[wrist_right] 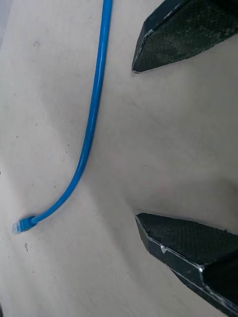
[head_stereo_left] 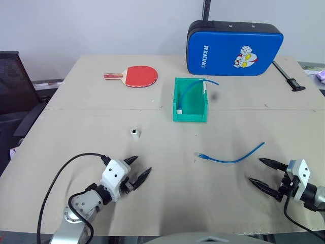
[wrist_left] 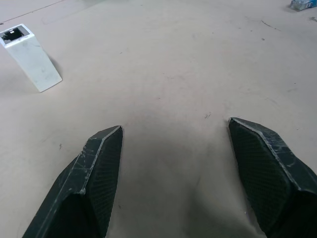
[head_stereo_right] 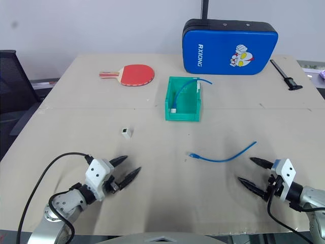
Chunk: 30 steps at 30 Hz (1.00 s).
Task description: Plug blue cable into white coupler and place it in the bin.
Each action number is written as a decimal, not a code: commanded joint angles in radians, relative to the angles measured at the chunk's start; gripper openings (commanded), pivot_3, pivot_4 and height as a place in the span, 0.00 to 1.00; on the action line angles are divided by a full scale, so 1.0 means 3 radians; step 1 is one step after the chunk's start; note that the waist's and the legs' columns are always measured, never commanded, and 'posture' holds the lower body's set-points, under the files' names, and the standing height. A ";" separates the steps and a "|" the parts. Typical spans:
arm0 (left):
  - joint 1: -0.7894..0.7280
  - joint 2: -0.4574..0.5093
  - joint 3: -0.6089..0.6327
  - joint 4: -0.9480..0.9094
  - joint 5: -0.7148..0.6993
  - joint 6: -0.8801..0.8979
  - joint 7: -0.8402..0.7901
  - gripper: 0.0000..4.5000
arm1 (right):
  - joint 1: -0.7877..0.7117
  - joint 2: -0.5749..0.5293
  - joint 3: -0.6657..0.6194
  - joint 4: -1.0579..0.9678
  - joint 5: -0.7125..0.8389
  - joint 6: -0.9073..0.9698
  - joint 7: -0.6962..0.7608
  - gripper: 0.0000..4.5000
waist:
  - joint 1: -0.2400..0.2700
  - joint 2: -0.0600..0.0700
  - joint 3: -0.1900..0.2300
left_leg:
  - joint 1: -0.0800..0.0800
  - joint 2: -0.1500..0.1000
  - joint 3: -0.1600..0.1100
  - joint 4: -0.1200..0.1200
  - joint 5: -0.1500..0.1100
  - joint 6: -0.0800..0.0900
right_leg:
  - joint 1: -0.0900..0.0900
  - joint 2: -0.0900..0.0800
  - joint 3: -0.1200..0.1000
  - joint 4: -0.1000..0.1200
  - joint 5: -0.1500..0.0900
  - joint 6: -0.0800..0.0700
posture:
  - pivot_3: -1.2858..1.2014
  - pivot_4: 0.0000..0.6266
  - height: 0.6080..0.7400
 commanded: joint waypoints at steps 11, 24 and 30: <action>-0.0134 0.0223 -0.0025 0.0079 0.0026 0.0031 -0.0222 0.77 | -0.0287 -0.0053 0.0173 -0.0525 0.0068 0.0306 -0.0020 0.99 | -0.0006 0.0001 0.0002 | 0.0001 0.0000 0.0001 0.0000 0.0000 0.0000 | 0.0000 0.0002 0.0001 0.0001 -0.0001 0.0002 | 0.52 0.24 0.56; -0.0672 0.1151 0.0117 -0.0777 -0.0997 0.0708 -0.1344 0.77 | -0.1357 0.0167 0.1477 -0.0643 -0.0707 0.0981 -0.0344 0.99 | -0.0018 -0.0015 0.0023 | -0.0041 0.0000 -0.0008 0.0004 0.0002 -0.0003 | -0.0035 0.0006 -0.0009 0.0001 0.0006 0.0002 | 0.52 0.24 0.56; -0.0737 0.1228 0.0130 -0.0863 -0.1022 0.0799 -0.1367 0.77 | -0.1468 0.0258 0.1632 -0.0646 -0.0795 0.1081 -0.0402 0.57 | -0.0016 -0.0017 0.0026 | -0.0042 -0.0001 -0.0009 0.0004 0.0001 -0.0002 | -0.0036 0.0007 -0.0011 0.0000 0.0007 0.0007 | 0.52 0.24 0.56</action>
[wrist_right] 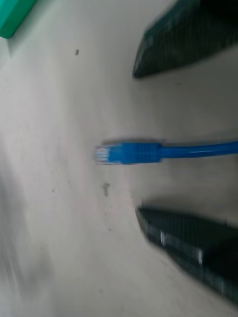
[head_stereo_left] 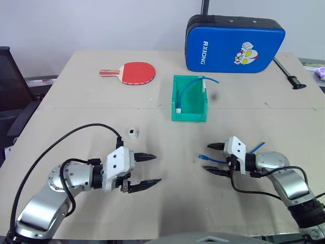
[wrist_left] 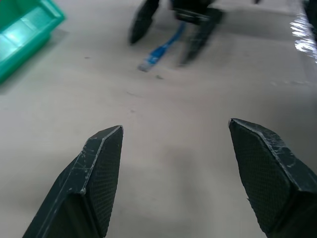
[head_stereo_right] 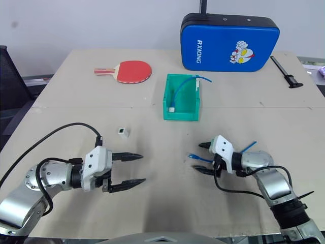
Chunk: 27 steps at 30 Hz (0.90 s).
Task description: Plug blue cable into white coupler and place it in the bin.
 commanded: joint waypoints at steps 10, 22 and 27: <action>-0.0065 -0.0027 0.0041 -0.0059 0.0028 -0.0011 0.0036 0.77 | -0.0522 0.0271 0.0319 0.0296 -0.0326 0.0028 -0.0111 0.01 | -0.0022 -0.0002 0.0000 | 0.0010 0.0002 0.0003 0.0002 0.0001 -0.0001 | 0.0002 0.0008 0.0005 0.0008 -0.0003 -0.0008 | 0.52 0.24 0.56; -0.0132 -0.0059 0.0058 0.0161 0.0115 -0.0060 0.0019 0.77 | -0.1479 0.0523 0.0555 0.1365 -0.0483 -0.0272 0.0389 0.23 | -0.0005 -0.0001 0.0002 | -0.0003 0.0000 -0.0002 0.0003 0.0010 -0.0017 | -0.0003 0.0006 0.0000 0.0004 0.0005 0.0001 | 0.52 0.24 0.56; -0.0316 -0.0132 -0.0064 0.0317 0.0254 -0.0027 0.0148 0.77 | -0.1375 0.0455 0.0253 0.1151 -0.0334 -0.0347 0.0268 0.74 | 0.0005 -0.0001 0.0002 | -0.0002 -0.0002 -0.0002 0.0004 0.0009 -0.0014 | -0.0002 0.0001 -0.0001 0.0005 0.0005 0.0002 | 0.52 0.24 0.56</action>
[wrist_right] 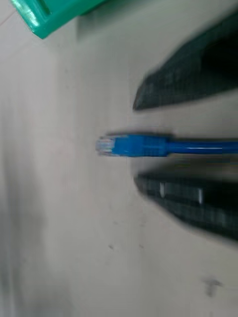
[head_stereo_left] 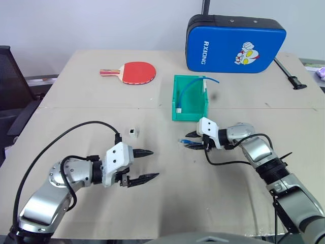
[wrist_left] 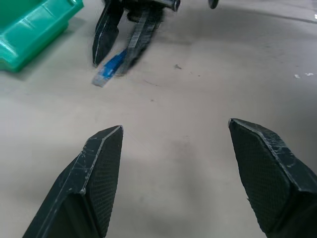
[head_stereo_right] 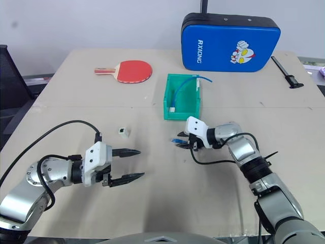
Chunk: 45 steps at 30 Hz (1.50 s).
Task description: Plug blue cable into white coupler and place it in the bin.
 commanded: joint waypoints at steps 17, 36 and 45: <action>-0.2312 -0.1097 -0.1513 0.2240 0.1408 -0.0527 0.0054 0.77 | 0.2839 -0.0551 -0.1755 -0.2501 0.1175 0.0606 -0.0624 0.82 | 0.0030 -0.0002 0.0000 | 0.0002 -0.0008 -0.0006 0.0007 -0.0006 0.0012 | 0.0005 0.0012 0.0003 0.0006 0.0001 0.0003 | 0.52 0.24 0.56; -0.2655 -0.1188 -0.1558 0.2739 0.1411 -0.0689 -0.0603 0.00 | 0.2958 -0.0461 -0.1734 -0.2545 0.1145 0.0263 -0.0867 1.00 | -0.0004 -0.0004 -0.0001 | 0.0012 -0.0006 -0.0003 0.0012 -0.0005 0.0012 | 0.0015 0.0019 0.0012 0.0007 0.0000 0.0003 | 0.52 0.24 0.56; -0.2574 -0.1675 -0.0819 0.1726 0.0081 0.1060 -0.0340 0.00 | 0.2639 -0.0003 -0.1476 -0.2654 0.2124 0.1081 -0.1138 1.00 | -0.0001 -0.0007 0.0001 | 0.0000 0.0003 -0.0021 0.0022 -0.0005 0.0010 | 0.0013 0.0013 0.0002 0.0012 0.0000 0.0003 | 0.52 0.24 0.56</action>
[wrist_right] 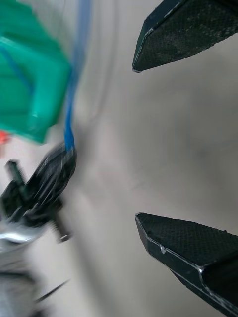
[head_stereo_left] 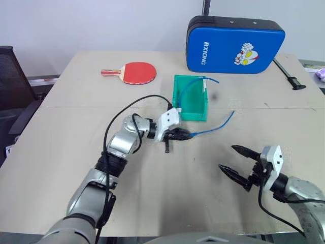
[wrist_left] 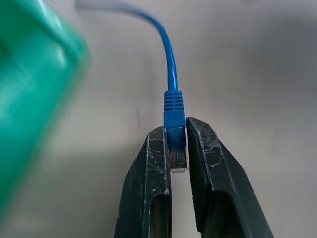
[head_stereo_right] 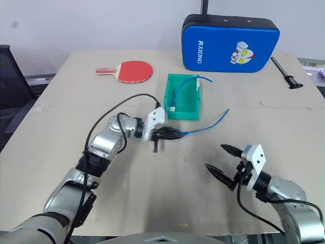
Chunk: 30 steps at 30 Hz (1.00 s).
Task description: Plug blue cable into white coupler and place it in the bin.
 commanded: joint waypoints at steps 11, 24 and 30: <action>0.0148 -0.0062 0.0487 -0.0833 -0.1275 0.1524 0.0209 0.00 | -0.0833 0.0717 -0.0022 -0.0159 0.1767 0.0893 -0.0948 1.00 | 0.0011 0.0002 0.0002 | 0.0002 -0.0006 -0.0015 0.0017 0.0000 0.0000 | 0.0001 0.0000 -0.0001 0.0029 -0.0002 0.0000 | 0.52 0.24 0.56; 0.0138 -0.0055 0.0438 -0.0836 -0.1466 0.1636 0.0250 0.00 | -0.0926 0.0624 -0.0010 -0.0181 0.1931 0.0876 -0.1070 0.10 | -0.0004 0.0002 0.0002 | 0.0001 -0.0009 -0.0016 0.0020 0.0000 0.0001 | 0.0002 0.0004 0.0007 0.0027 -0.0003 0.0003 | 0.52 0.24 0.56; 0.0178 0.0008 0.0425 -0.0847 -0.1531 0.1677 0.0211 0.00 | -0.0928 0.0612 -0.0050 -0.0170 0.2043 0.0895 -0.1031 0.00 | -0.0003 0.0002 0.0002 | 0.0001 -0.0009 -0.0015 0.0020 0.0000 0.0001 | 0.0001 0.0004 0.0007 0.0026 -0.0003 0.0003 | 0.52 0.24 0.56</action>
